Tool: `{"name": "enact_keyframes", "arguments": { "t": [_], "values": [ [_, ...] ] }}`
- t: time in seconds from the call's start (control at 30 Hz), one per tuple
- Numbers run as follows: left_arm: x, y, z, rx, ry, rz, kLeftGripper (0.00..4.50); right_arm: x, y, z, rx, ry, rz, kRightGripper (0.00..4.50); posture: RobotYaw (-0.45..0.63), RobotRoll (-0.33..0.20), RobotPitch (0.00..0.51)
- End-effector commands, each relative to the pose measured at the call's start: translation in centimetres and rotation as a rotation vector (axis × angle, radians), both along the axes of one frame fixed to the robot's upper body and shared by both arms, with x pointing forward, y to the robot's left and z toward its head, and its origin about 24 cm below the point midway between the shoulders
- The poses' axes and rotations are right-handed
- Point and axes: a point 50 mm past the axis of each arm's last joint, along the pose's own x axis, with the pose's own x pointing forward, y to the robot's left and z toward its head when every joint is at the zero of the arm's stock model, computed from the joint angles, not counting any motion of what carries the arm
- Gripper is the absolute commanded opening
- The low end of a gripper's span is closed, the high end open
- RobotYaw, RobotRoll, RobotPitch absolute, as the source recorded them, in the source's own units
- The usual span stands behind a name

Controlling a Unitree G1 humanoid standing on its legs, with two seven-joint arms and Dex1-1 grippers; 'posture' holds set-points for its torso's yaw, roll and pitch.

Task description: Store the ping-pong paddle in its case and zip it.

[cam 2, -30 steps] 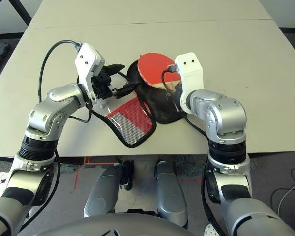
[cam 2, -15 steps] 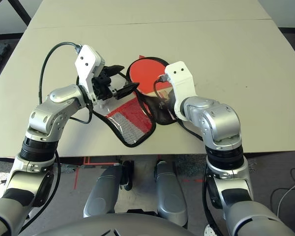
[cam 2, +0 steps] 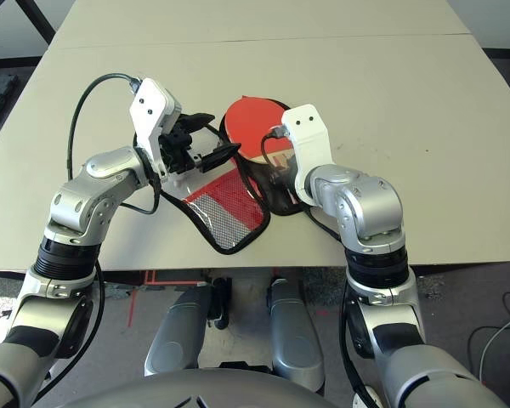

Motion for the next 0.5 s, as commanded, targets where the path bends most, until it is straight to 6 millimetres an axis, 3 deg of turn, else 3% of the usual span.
{"name": "enact_keyframes", "arguments": {
  "t": [0.03,0.1,0.4,0.5],
  "values": [
    [-0.3,-0.2,-0.1,0.008,-0.008,-0.004,4.5,-0.1,-0.9,-0.4,-0.024,0.027,-0.049,1.15,0.04,0.0,0.221],
    [-0.3,-0.1,-0.1,0.008,-0.01,-0.004,4.5,-0.2,-1.2,-0.2,-0.022,0.022,-0.052,1.15,0.04,0.0,0.221],
    [-0.2,0.4,1.2,0.012,-0.048,0.003,4.5,-1.4,-1.9,1.1,0.078,0.055,0.126,4.39,0.04,0.0,0.219],
    [0.0,1.1,2.2,0.01,-0.083,0.034,4.5,-1.6,-2.4,1.7,0.112,0.049,0.191,4.46,0.04,0.0,0.221]
  ]
}}
